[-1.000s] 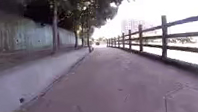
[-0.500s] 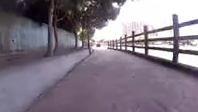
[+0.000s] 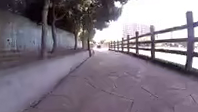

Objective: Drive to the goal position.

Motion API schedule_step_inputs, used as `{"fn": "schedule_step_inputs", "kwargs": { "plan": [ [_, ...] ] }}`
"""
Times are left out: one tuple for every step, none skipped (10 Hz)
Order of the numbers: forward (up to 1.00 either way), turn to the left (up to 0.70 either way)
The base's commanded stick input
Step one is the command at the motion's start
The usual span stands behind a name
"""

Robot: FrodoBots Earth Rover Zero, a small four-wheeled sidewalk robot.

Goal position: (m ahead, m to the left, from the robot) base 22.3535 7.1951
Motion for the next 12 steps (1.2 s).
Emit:
{"fn": "schedule_step_inputs", "kwargs": {
  "plan": [
    [1.0,0.0],
    [1.0,0.0],
    [1.0,0.0],
    [1.0,0.0],
    [1.0,0.0],
    [1.0,0.0],
    [1.0,0.0],
    [1.0,0.0],
    [1.0,0.0],
    [1.0,-0.02],
    [1.0,-0.4],
    [1.0,-0.4]
  ]
}}
